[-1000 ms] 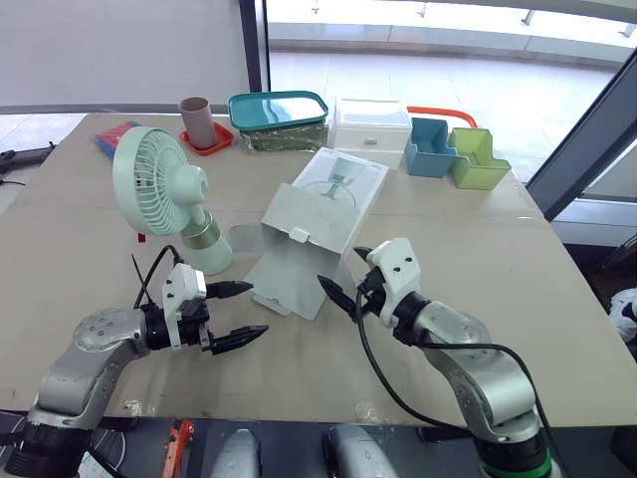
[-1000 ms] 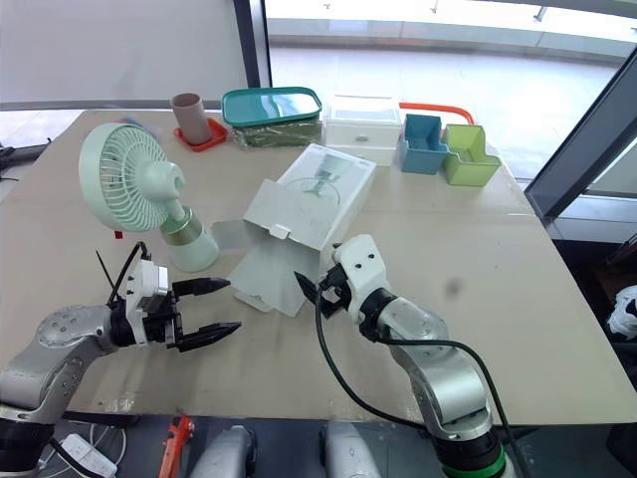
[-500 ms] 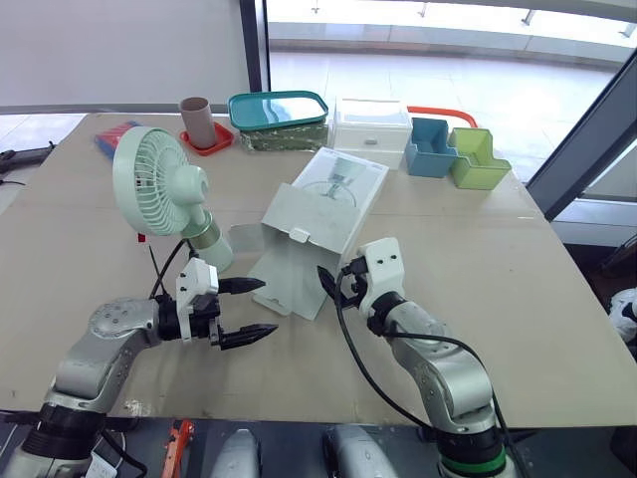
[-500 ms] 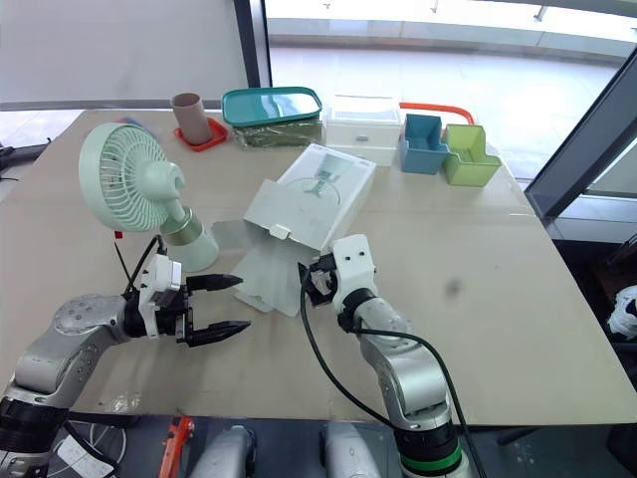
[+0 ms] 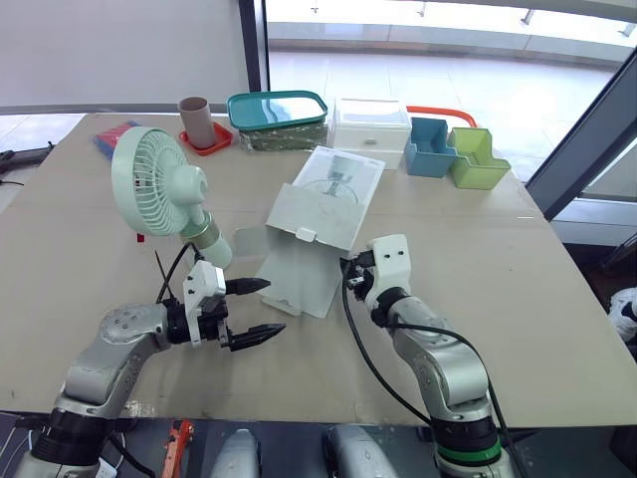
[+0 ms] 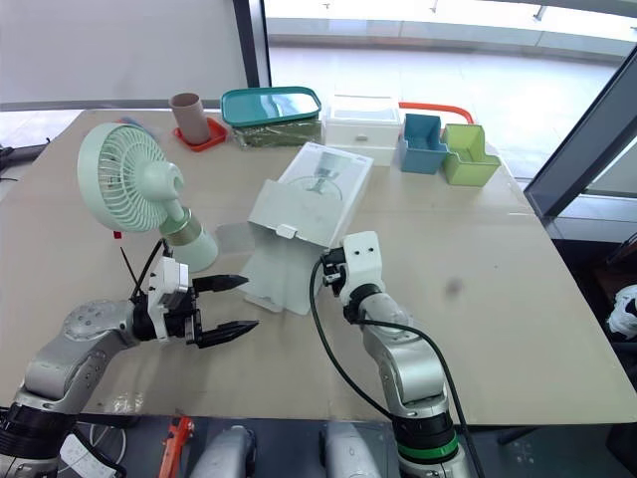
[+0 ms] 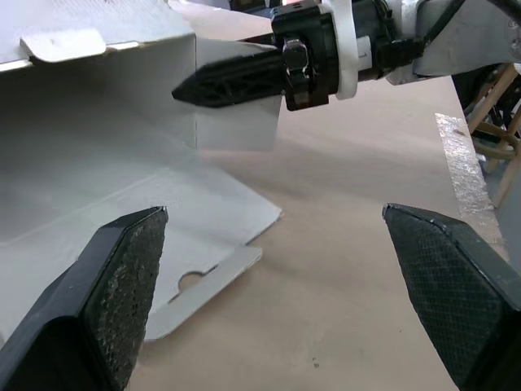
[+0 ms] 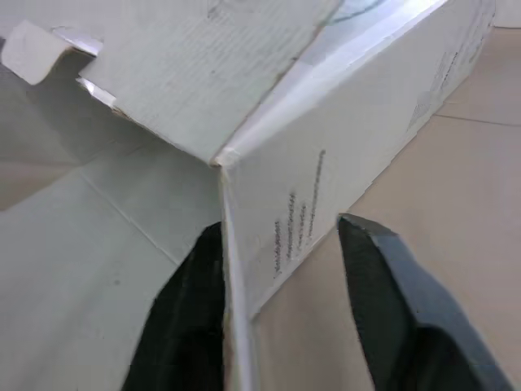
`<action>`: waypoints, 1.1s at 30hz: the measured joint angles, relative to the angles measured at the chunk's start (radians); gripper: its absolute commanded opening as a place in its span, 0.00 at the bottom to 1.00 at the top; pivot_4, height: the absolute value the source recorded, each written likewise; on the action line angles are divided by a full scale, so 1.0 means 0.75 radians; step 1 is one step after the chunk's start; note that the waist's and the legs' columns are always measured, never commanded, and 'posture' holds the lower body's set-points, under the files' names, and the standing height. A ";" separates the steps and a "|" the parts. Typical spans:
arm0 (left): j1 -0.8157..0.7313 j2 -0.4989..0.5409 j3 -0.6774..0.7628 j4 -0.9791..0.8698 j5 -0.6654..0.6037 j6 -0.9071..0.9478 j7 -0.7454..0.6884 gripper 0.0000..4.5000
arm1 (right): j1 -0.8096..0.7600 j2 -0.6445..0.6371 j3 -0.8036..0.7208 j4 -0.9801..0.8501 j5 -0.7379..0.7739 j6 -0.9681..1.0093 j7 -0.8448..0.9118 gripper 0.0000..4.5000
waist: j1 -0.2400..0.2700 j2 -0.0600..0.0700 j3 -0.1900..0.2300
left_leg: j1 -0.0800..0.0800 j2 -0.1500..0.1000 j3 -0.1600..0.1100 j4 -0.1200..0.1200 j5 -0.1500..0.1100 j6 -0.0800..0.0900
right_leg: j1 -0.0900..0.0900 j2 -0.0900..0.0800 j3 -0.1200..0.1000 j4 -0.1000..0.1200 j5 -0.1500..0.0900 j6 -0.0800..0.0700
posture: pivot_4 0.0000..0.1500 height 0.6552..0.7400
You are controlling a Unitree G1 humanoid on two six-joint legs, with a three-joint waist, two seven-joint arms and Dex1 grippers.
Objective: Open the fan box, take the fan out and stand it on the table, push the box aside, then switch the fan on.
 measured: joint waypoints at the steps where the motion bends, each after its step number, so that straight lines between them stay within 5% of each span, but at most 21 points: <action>1: 0.000 0.000 0.000 -0.003 0.000 0.002 0.005 1.00 | -0.002 0.003 0.000 0.002 0.000 -0.005 -0.001 0.05 | 0.000 0.000 0.000 | 0.000 0.000 0.000 0.000 0.000 0.000 | 0.000 0.000 0.000 0.000 0.000 0.000 | 1.00 1.00; 22: 0.022 -0.044 -0.016 -0.044 -0.002 0.010 0.033 1.00 | 0.087 -0.053 -0.117 -0.053 -0.018 -0.021 0.000 0.01 | 0.007 0.000 0.000 | 0.000 -0.001 0.000 0.000 0.000 0.000 | 0.001 -0.001 0.000 -0.001 -0.001 0.001 | 1.00 1.00; 33: -0.019 -0.059 -0.056 -0.039 -0.002 0.010 0.019 1.00 | 0.370 -0.179 -0.680 -0.211 0.110 0.001 -0.004 0.01 | 0.009 0.001 -0.001 | 0.001 -0.001 0.000 0.000 0.000 0.001 | 0.003 0.000 0.001 -0.002 -0.002 0.003 | 1.00 1.00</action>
